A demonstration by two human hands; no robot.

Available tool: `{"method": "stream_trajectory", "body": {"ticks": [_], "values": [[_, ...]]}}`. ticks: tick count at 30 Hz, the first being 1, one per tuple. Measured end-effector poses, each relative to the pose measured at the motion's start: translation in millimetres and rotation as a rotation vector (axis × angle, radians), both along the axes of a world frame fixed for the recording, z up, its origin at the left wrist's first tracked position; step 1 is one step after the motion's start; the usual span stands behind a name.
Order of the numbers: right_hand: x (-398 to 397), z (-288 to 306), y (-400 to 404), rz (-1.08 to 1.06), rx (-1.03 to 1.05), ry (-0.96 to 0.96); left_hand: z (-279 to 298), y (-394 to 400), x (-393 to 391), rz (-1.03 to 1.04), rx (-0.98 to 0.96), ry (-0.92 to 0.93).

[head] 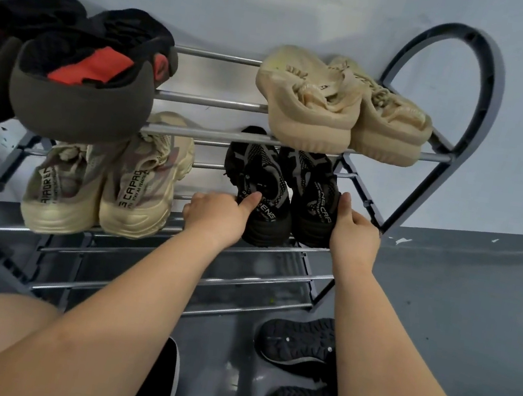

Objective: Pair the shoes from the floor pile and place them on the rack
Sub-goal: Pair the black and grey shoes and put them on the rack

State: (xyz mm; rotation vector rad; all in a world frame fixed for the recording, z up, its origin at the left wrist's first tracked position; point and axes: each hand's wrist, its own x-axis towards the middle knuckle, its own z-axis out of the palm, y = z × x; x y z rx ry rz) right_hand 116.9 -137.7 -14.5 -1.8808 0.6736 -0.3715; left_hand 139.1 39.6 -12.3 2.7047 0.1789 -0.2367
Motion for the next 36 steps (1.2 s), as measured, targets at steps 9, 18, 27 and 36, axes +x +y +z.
{"method": "stream_trajectory", "body": {"ticks": [9, 18, 27, 36], "values": [[-8, 10, -3, 0.257, -0.198, 0.275, 4, -3, -9, -0.006, -0.012, 0.007], [-55, 31, 17, 0.435, -0.583, 0.239, 16, 14, -55, -0.213, 0.073, -0.115], [-119, 33, 44, 0.642, -0.93, 0.411, 10, 54, -120, -0.504, 0.274, -0.082], [-175, 6, 74, 0.787, -1.002, 0.576, -12, 80, -183, -0.68, 0.4, -0.035]]}}
